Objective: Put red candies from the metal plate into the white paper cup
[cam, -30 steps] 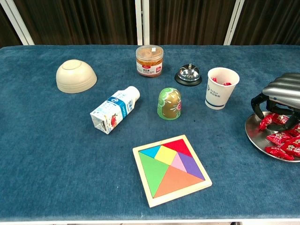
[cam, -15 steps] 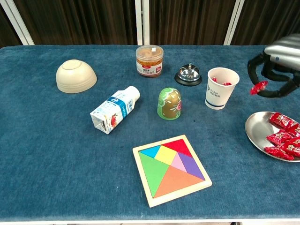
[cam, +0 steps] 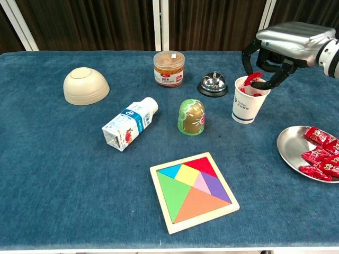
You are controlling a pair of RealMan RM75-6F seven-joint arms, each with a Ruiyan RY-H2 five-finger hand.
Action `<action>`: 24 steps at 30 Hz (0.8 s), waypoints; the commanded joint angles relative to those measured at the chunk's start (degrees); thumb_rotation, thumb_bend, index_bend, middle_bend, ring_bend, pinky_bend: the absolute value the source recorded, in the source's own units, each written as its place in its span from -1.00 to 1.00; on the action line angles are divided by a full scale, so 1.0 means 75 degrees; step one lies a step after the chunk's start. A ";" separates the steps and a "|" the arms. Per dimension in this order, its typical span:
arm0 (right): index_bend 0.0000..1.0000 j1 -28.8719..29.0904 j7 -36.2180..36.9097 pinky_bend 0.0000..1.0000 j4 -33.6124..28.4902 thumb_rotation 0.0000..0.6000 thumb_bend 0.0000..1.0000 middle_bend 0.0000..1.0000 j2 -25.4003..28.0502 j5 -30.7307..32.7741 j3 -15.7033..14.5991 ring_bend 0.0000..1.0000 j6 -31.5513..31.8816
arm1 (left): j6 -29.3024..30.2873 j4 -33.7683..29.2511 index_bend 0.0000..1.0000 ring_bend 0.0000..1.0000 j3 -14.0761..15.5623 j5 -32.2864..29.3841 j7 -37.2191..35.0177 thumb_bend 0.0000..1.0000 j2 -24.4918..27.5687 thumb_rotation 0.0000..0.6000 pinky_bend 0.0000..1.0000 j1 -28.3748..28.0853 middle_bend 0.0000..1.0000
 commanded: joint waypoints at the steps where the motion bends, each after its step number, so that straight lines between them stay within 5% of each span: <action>1: 0.11 0.0059 -0.0185 1.00 0.0046 1.00 0.02 0.91 -0.0084 0.0096 -0.0013 1.00 -0.0073 | -0.0015 0.0020 -0.55 -0.94 0.0003 -0.0011 -0.0022 -1.00 -0.0008 1.00 -1.00 -0.0001 -0.70; 9: -0.18 -0.0235 -0.0216 1.00 -0.0306 1.00 -0.17 0.91 0.0195 0.0077 -0.0080 1.00 0.0465 | -0.0044 0.0089 -0.55 -0.94 -0.0007 0.0011 -0.0091 -1.00 -0.0064 1.00 -1.00 -0.0037 -0.70; 24: 0.02 -0.1879 -0.0333 1.00 -0.1122 1.00 -0.18 0.91 0.1225 0.0148 -0.1171 1.00 0.1535 | -0.0141 0.0191 -0.55 -0.94 -0.0001 0.0058 -0.0133 -1.00 -0.0185 1.00 -1.00 -0.0129 -0.70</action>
